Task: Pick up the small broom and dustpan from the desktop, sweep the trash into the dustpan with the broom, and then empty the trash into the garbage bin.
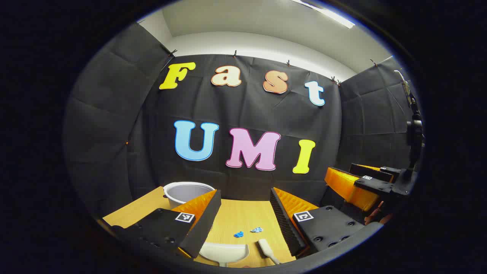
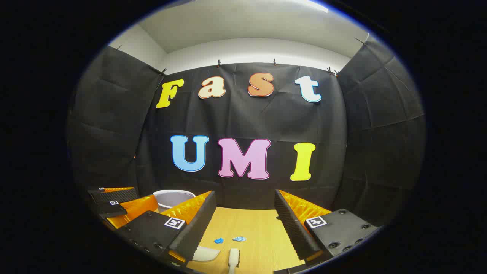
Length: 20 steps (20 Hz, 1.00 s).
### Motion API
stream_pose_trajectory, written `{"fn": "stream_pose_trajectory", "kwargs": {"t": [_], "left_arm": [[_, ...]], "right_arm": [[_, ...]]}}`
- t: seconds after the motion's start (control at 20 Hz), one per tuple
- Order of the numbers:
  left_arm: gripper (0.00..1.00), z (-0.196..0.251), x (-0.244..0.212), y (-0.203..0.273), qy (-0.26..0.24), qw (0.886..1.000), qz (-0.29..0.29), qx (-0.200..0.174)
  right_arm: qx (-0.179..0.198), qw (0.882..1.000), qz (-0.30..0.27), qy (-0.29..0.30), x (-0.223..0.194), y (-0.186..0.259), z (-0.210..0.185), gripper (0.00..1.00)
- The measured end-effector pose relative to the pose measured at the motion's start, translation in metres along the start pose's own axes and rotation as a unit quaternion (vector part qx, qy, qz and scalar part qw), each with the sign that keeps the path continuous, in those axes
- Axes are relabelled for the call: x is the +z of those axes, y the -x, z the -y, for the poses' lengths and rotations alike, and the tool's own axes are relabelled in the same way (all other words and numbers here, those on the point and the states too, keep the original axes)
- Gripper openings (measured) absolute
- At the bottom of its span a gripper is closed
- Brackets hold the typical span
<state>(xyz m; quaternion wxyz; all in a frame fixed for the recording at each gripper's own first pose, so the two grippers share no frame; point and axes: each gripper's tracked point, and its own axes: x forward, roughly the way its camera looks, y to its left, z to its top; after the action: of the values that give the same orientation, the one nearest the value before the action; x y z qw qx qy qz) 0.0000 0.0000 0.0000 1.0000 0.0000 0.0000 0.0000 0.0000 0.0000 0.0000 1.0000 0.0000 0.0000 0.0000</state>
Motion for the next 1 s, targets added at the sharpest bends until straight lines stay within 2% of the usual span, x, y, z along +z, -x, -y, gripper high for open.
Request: {"fn": "stream_pose_trajectory", "kwargs": {"t": [0.4, 0.45, 0.5, 0.6, 0.65, 0.75, 0.8, 0.85, 1.0], "left_arm": [[0.77, 0.000, 0.009, 0.004, -0.012, 1.000, 0.016, 0.001], [0.77, 0.001, 0.010, 0.005, -0.015, 1.000, 0.019, 0.002], [0.77, 0.001, 0.011, 0.006, -0.017, 1.000, 0.022, 0.001], [0.77, 0.002, 0.014, 0.006, -0.024, 0.999, 0.027, 0.001], [0.77, 0.003, 0.015, 0.006, -0.027, 0.999, 0.030, 0.001], [0.77, 0.002, 0.016, 0.006, -0.031, 0.999, 0.032, 0.002], [0.77, 0.002, 0.014, 0.006, -0.030, 0.999, 0.031, 0.001], [0.77, 0.002, 0.014, 0.006, -0.029, 0.999, 0.029, 0.001], [0.77, 0.000, 0.011, 0.006, -0.029, 0.999, 0.025, 0.003]], "right_arm": [[0.007, 1.000, 0.010, 0.009, 0.006, 0.004, -0.007, 0.95], [0.007, 1.000, 0.013, 0.010, 0.008, 0.005, -0.007, 0.98], [0.007, 1.000, 0.016, 0.011, 0.009, 0.005, -0.008, 0.95], [0.007, 1.000, 0.022, 0.013, 0.012, 0.005, -0.008, 0.95], [0.007, 1.000, 0.023, 0.013, 0.012, 0.005, -0.009, 0.98], [0.008, 1.000, 0.024, 0.015, 0.012, 0.006, -0.011, 0.98], [0.009, 1.000, 0.023, 0.016, 0.012, 0.005, -0.011, 0.95], [0.009, 1.000, 0.023, 0.016, 0.011, 0.004, -0.011, 0.98], [0.010, 1.000, 0.021, 0.018, 0.010, 0.005, -0.012, 0.98]]}}
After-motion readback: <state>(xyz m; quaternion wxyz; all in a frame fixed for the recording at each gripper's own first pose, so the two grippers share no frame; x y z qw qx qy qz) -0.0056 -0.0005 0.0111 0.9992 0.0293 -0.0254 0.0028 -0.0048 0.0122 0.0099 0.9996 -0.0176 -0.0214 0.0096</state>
